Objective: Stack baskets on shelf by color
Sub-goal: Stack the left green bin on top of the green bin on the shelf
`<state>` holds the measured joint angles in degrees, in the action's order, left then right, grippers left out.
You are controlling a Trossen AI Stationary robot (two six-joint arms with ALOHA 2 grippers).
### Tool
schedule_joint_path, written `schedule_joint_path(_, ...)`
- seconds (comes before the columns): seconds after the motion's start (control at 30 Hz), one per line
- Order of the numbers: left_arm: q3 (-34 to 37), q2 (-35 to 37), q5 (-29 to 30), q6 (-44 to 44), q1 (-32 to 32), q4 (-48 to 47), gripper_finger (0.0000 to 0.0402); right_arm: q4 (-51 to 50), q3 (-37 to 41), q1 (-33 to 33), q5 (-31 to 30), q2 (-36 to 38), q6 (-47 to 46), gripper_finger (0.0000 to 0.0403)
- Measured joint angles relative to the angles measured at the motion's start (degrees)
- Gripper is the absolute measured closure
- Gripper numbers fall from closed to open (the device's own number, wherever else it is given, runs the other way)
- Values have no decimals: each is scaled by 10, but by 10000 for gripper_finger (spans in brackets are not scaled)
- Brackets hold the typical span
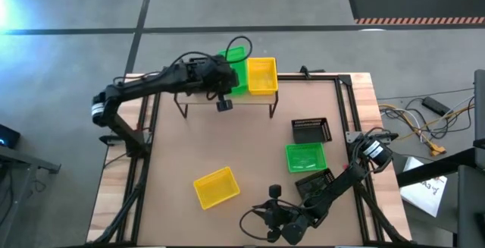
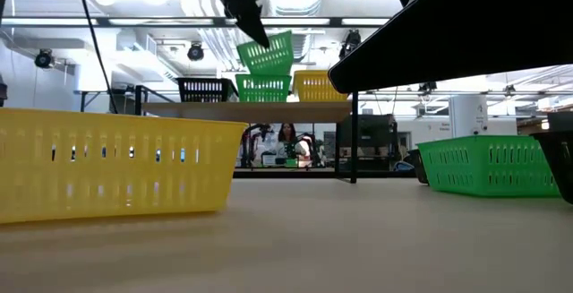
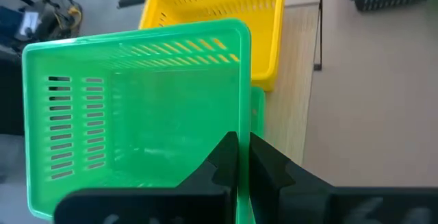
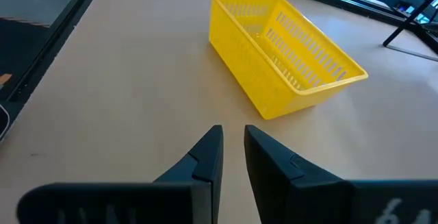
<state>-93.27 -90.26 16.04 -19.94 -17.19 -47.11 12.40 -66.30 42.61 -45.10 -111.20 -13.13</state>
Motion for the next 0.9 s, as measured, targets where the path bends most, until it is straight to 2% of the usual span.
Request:
schedule_joint_path(0.47, 0, -7, 8, 0, -5, -4, 396, 0, 0, 0, 0, 0, 0, 349)
schedule_joint_path(0.67, 17, -9, 37, 0, -20, -5, 357, 0, 0, 0, 0, 0, 0, 349)
schedule_joint_path(0.9, 13, -8, 39, 1, -23, 1, 304, 0, 0, 0, 0, 0, 0, 349)
